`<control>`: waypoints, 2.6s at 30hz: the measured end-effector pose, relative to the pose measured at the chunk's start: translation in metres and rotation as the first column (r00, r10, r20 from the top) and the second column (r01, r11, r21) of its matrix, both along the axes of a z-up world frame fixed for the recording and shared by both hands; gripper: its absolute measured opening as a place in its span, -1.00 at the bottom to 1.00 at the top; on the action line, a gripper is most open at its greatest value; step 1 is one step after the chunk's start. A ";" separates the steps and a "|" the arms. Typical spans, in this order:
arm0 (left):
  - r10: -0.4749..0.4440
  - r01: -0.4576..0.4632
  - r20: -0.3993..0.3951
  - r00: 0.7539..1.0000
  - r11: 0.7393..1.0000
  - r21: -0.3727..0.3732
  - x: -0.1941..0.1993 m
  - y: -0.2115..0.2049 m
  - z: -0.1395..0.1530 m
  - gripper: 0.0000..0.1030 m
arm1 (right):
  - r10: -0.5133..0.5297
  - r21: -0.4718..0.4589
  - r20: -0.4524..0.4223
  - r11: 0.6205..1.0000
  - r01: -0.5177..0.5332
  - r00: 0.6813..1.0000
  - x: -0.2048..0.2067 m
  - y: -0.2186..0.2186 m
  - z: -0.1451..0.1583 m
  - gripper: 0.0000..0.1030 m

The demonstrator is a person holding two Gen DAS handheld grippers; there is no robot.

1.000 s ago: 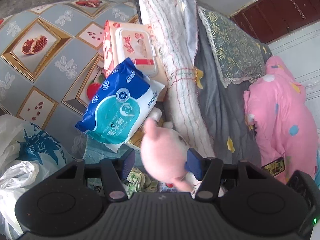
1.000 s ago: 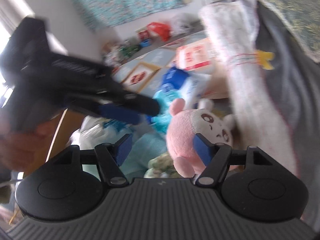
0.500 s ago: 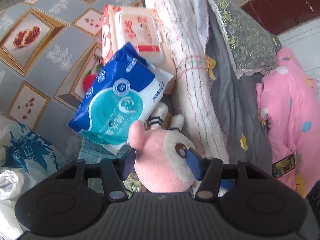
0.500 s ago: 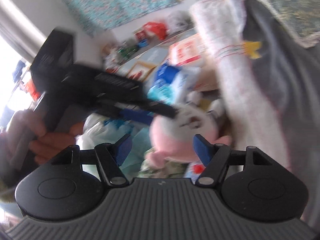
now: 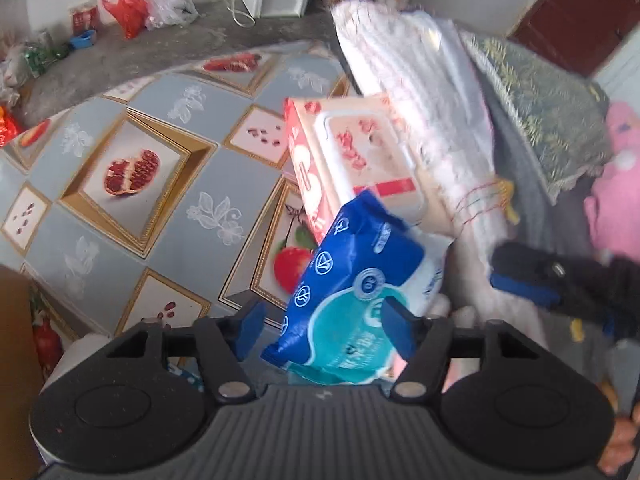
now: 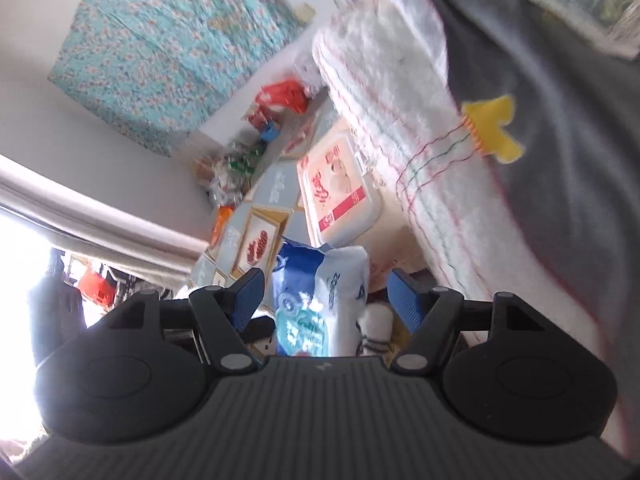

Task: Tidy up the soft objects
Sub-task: 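Reach the left tool to the blue wet-wipe pack and close on it, then carry the blue wet-wipe pack with the left tool into the box, release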

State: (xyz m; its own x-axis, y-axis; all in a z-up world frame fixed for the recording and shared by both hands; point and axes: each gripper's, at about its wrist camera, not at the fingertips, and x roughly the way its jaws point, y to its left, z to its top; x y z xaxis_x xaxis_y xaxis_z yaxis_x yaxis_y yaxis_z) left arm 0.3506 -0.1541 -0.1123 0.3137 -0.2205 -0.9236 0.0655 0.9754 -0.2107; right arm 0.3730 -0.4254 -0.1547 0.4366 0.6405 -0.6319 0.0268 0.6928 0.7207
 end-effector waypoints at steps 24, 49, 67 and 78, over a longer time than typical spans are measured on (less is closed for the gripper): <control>-0.114 0.114 0.004 0.993 0.990 -0.081 0.006 -0.017 -0.018 0.54 | 0.085 0.006 -0.023 0.996 -0.085 0.996 0.025 0.052 -0.009 -0.19; 0.128 -0.097 0.175 0.976 0.980 -0.174 -0.128 0.175 0.154 0.50 | 0.153 0.170 0.130 0.970 -0.174 0.980 -0.087 0.232 0.175 -0.22; 0.373 -0.400 -0.195 0.907 0.908 -0.124 -0.194 0.334 0.006 0.19 | 0.333 -0.045 -0.060 0.941 -0.336 0.941 -0.134 0.388 0.134 -0.15; 0.411 -0.435 -0.189 0.892 0.894 -0.109 -0.180 0.343 -0.023 0.18 | 0.240 -0.060 -0.082 0.968 -0.245 0.967 -0.135 0.354 0.119 -0.13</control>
